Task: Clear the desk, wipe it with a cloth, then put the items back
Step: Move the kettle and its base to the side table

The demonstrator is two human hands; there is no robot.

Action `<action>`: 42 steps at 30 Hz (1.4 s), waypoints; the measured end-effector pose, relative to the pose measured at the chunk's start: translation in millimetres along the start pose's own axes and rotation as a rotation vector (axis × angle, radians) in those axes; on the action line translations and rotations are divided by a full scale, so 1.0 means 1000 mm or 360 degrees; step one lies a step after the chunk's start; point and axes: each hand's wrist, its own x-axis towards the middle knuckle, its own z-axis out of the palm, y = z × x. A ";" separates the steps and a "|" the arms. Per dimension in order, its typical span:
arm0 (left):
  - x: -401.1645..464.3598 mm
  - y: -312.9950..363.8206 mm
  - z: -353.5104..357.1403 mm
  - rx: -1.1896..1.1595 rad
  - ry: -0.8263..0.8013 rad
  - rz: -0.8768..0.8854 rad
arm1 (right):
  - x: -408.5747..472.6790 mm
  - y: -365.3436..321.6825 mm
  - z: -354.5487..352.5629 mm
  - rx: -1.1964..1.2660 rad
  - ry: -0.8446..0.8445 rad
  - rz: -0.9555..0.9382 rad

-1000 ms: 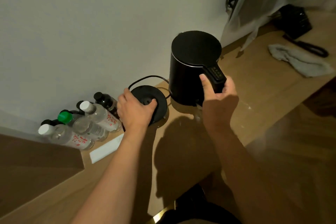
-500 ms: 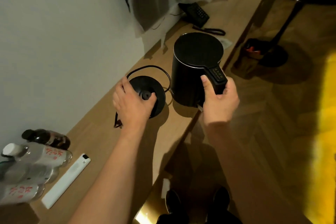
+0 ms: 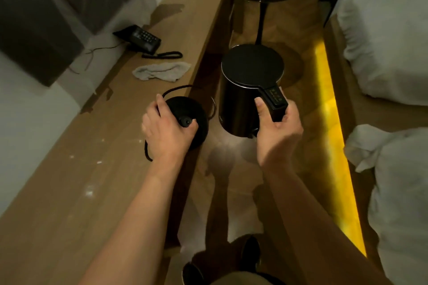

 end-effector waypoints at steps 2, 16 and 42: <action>0.002 0.034 0.012 0.0004 -0.0017 0.0064 | 0.023 0.006 -0.018 -0.0018 0.0059 -0.0044; 0.052 0.156 0.087 0.0088 -0.0066 0.0278 | 0.155 0.037 -0.055 -0.0034 0.0210 0.0100; 0.328 0.318 0.256 0.0064 -0.0055 0.0250 | 0.480 0.098 0.073 -0.0073 0.0205 -0.0122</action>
